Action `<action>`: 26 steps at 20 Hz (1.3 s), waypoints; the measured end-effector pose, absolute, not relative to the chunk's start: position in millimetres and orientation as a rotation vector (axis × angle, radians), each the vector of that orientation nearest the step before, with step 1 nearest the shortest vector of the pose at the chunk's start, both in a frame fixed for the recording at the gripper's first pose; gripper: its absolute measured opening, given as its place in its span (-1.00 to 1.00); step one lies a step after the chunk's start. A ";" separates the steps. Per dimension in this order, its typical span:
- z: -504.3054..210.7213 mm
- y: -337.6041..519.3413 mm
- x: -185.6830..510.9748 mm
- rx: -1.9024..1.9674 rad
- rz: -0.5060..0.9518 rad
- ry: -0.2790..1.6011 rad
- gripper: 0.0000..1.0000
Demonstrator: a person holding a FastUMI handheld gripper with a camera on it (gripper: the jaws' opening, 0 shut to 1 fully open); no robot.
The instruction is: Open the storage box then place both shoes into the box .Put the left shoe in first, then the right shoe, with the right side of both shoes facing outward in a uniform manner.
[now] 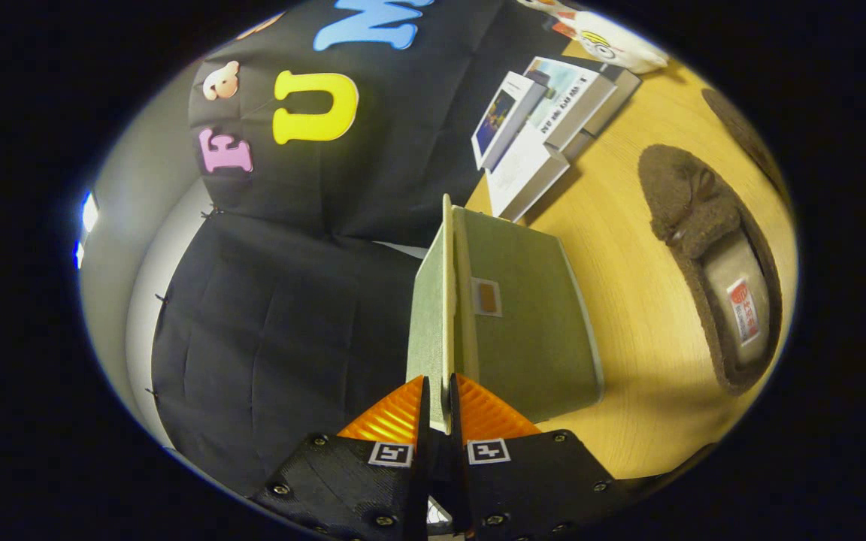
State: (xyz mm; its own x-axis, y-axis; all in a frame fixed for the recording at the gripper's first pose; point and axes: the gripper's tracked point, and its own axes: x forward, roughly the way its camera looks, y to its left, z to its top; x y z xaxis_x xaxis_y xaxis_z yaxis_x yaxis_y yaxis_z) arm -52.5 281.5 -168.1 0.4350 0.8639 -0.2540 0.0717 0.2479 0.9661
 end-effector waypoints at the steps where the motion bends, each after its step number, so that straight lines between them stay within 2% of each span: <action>1: -160.7 280.9 -50.1 1.197 0.688 0.977 -0.76; 9: -93.8 291.2 -35.4 1.104 0.785 0.896 -0.76; 17: -63.9 337.7 -52.2 0.931 0.898 0.950 -0.76; 19: -56.9 351.5 -45.6 0.931 0.901 0.945 -1.00; 26: -39.7 405.8 -38.7 0.912 0.973 0.978 -1.00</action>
State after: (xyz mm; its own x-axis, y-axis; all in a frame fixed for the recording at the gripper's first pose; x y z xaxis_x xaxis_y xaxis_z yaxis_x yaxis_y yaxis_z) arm -38.7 405.8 -39.7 0.2467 0.9393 -0.2383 -0.2330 0.2962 0.9263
